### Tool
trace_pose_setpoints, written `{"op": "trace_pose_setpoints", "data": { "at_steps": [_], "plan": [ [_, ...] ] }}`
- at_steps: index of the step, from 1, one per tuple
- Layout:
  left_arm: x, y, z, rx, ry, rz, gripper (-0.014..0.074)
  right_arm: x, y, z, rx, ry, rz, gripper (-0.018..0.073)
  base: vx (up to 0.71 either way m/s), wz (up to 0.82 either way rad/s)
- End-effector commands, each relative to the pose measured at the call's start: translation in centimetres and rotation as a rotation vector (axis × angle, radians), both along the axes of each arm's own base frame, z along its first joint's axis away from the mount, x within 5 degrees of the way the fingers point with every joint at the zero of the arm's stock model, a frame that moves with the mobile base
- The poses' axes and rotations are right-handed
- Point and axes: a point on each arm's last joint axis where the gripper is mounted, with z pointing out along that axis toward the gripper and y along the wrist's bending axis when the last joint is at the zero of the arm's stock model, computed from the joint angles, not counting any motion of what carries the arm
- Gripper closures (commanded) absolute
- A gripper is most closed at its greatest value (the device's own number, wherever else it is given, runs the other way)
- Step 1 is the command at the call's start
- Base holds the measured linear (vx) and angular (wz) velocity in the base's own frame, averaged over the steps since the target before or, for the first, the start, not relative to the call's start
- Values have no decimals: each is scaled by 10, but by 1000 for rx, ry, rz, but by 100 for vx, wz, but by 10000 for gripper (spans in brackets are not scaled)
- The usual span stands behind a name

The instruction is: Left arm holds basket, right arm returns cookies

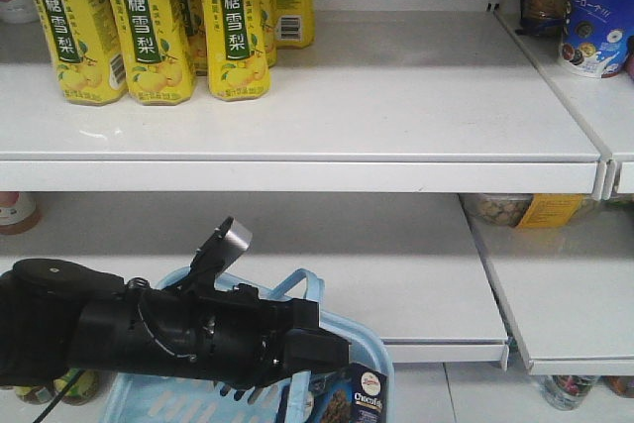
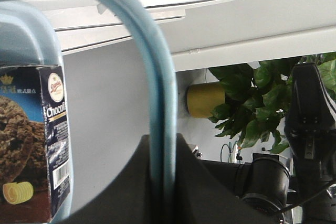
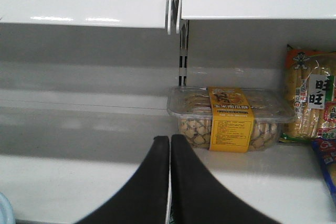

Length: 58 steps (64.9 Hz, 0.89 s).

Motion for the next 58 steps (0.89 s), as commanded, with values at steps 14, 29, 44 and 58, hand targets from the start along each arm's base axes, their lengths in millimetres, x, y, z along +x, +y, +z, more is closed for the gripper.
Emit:
{"op": "trace_pose_setpoints", "data": {
  "at_steps": [14, 29, 44, 58],
  "plan": [
    [1, -3, 24, -113, -28, 12, 603, -1, 0, 6, 3, -79, 0, 567, -1, 3],
    [1, -3, 24, -113, -28, 12, 603, -1, 0, 6, 3, -79, 0, 567, 0, 0],
    [1, -3, 24, -113, -28, 12, 603, -1, 0, 6, 3, -79, 0, 567, 0, 0],
    [1, -3, 24, -113, -28, 12, 603, -1, 0, 6, 3, -79, 0, 567, 0, 0]
  ]
}}
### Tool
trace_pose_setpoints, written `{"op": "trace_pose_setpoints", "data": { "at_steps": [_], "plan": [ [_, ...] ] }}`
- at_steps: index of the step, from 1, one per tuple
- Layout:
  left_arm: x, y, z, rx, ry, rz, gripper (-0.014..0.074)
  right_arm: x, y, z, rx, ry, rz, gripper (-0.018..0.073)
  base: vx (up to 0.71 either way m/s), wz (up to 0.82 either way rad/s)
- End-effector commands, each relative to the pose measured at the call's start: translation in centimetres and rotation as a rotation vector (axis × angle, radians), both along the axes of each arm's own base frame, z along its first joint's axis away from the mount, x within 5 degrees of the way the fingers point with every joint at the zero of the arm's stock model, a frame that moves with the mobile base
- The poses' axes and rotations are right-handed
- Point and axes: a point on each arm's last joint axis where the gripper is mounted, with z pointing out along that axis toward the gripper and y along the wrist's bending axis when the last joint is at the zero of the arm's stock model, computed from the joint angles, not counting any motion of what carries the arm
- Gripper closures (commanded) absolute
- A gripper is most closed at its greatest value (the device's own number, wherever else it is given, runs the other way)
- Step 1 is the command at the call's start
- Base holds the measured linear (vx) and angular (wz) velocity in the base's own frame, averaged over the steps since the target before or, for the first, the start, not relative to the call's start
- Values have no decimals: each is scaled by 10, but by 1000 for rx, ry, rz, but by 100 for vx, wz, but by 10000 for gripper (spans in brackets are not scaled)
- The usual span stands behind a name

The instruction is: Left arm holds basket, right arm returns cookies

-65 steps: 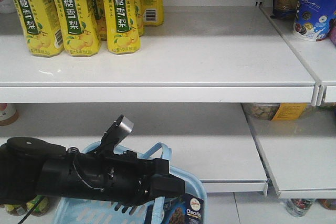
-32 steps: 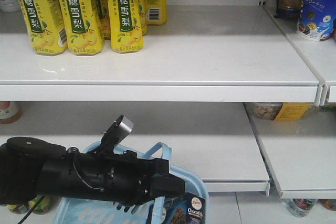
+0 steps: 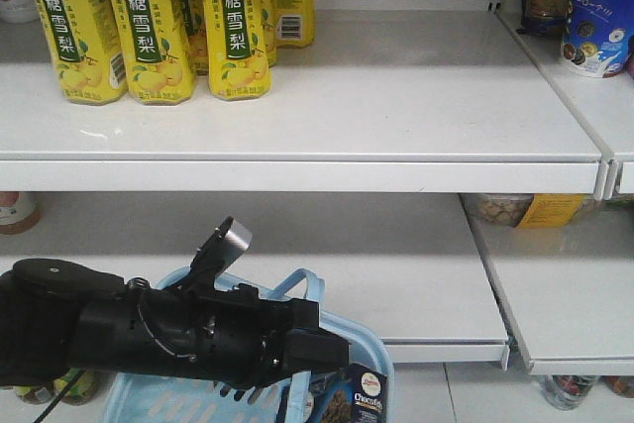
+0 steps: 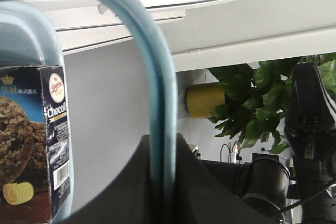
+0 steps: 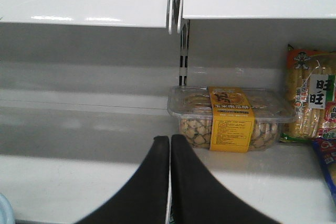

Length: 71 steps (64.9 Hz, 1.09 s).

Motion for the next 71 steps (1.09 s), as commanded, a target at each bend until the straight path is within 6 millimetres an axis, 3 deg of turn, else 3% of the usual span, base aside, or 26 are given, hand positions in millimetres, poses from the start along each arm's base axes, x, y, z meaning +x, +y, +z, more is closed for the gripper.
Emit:
{"op": "trace_pose_setpoints", "data": {
  "at_steps": [1, 40, 47, 59, 71],
  "plan": [
    [1, -3, 24, -112, -28, 12, 603, -1, 0, 6, 3, -78, 0, 567, 0, 0],
    [1, -3, 24, -112, -28, 12, 603, -1, 0, 12, -6, -135, 2, 567, 0, 0],
    [1, -3, 24, -112, -28, 12, 603, -3, 0, 24, 22, -185, 4, 567, 0, 0],
    [1, -3, 24, -112, -28, 12, 603, -1, 0, 63, 33, -157, 2, 567, 0, 0],
    [1, -3, 24, -112, -28, 12, 603, 27, 2, 92, 23, 24, -2, 567, 0, 0]
  ]
}}
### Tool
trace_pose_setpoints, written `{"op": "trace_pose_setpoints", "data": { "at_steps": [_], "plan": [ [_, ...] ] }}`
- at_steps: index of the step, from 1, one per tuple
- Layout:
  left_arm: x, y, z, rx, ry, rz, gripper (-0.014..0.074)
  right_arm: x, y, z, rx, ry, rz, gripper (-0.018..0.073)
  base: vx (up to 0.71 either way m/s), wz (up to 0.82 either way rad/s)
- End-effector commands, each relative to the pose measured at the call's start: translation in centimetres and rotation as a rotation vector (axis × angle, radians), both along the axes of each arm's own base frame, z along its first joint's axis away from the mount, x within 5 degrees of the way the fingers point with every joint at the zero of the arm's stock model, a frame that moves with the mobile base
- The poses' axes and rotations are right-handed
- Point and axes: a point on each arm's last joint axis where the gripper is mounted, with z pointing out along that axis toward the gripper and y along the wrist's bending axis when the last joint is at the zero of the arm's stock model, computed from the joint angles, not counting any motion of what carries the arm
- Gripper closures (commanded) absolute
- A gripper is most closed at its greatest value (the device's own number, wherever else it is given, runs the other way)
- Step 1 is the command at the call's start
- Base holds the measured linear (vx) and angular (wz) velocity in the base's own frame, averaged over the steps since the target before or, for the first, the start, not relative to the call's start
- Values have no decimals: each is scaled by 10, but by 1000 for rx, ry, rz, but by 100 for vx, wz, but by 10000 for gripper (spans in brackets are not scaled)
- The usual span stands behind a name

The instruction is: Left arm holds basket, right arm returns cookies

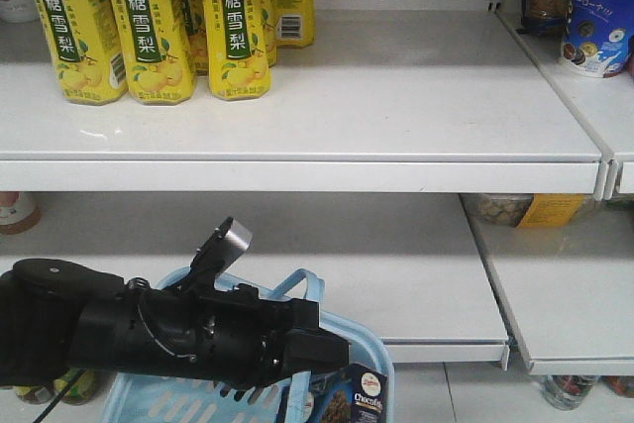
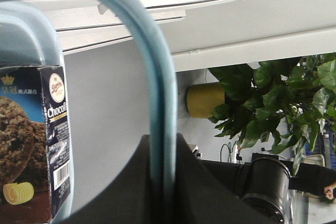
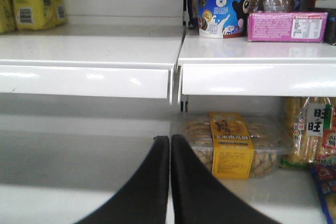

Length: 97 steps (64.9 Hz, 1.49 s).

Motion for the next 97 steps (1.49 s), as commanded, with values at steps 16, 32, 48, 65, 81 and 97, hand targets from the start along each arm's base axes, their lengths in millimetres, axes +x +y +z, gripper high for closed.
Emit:
{"op": "trace_pose_setpoints", "data": {
  "at_steps": [16, 32, 48, 65, 81, 97],
  "plan": [
    [1, -3, 24, -112, -28, 12, 603, 49, 4, 25, 66, 136, -5, 567, 0, 0],
    [1, -3, 24, -112, -28, 12, 603, 61, 6, 17, 74, 196, -8, 567, 0, 0],
    [1, -3, 24, -112, -28, 12, 603, 62, 6, 18, 121, 186, -12, 566, 0, 0],
    [1, -3, 24, -112, -28, 12, 603, 63, 5, 25, 135, 113, -14, 566, 0, 0],
    [1, -3, 24, -112, -28, 12, 603, 63, 5, 24, 131, 117, -13, 543, 0, 0],
    [1, -3, 24, -112, -28, 12, 603, 63, 6, 23, 134, 137, -13, 380, 0, 0]
  ]
}}
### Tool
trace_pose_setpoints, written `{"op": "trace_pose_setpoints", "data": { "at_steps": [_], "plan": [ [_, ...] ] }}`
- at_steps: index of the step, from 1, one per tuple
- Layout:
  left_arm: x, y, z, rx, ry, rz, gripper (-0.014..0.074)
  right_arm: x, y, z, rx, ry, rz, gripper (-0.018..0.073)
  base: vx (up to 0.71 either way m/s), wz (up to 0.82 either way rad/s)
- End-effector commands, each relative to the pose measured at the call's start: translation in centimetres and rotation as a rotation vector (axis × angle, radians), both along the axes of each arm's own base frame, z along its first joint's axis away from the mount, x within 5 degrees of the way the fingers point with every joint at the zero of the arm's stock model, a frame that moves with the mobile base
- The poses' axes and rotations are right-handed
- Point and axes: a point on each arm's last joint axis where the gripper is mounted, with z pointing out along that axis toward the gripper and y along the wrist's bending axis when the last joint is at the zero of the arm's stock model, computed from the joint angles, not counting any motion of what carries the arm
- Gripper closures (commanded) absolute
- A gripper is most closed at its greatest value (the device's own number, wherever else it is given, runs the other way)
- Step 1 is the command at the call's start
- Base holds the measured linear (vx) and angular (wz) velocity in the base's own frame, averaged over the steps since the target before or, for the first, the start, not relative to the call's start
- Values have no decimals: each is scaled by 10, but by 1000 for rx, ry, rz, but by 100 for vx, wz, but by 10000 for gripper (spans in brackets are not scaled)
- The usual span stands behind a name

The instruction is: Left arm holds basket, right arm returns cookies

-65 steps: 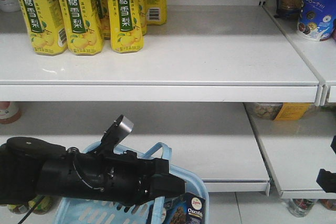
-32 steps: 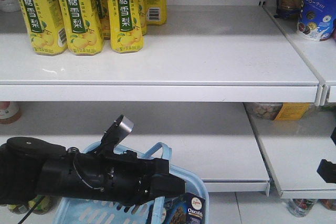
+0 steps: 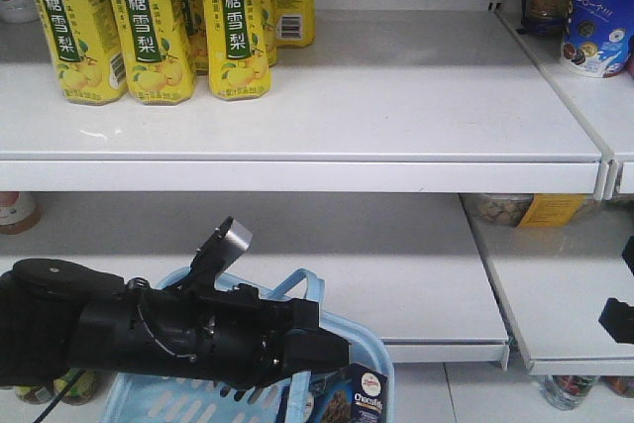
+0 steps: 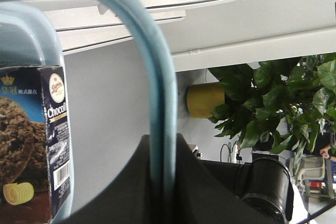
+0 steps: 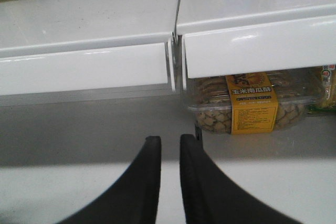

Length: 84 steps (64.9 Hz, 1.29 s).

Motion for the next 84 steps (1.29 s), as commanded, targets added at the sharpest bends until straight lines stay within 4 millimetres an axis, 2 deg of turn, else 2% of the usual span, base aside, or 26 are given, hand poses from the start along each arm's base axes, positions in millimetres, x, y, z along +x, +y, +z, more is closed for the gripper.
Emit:
{"op": "trace_pose_setpoints", "data": {
  "at_steps": [1, 15, 22, 32, 47, 65, 84],
  "plan": [
    [1, -3, 24, -112, -28, 12, 603, 4, -1, 16, 13, -90, -10, 367, 0, 0],
    [1, -3, 24, -112, -28, 12, 603, 4, 0, 15, 44, -77, -15, 185, 0, 0],
    [1, -3, 24, -112, -28, 12, 603, 3, 0, 14, 72, -70, -20, 152, 0, 0],
    [1, -3, 24, -112, -28, 12, 603, 3, 0, 11, 97, -29, -21, 151, 0, 0],
    [1, -3, 24, -112, -28, 12, 603, 4, 7, 3, 243, 83, -12, 151, 0, 0],
    [1, -3, 24, -112, -28, 12, 603, 23, 40, -27, 376, 351, 92, 151, 0, 0],
    [1, -3, 24, -112, -28, 12, 603, 30, 63, -52, 495, 613, 114, 152, 0, 0]
  ]
}}
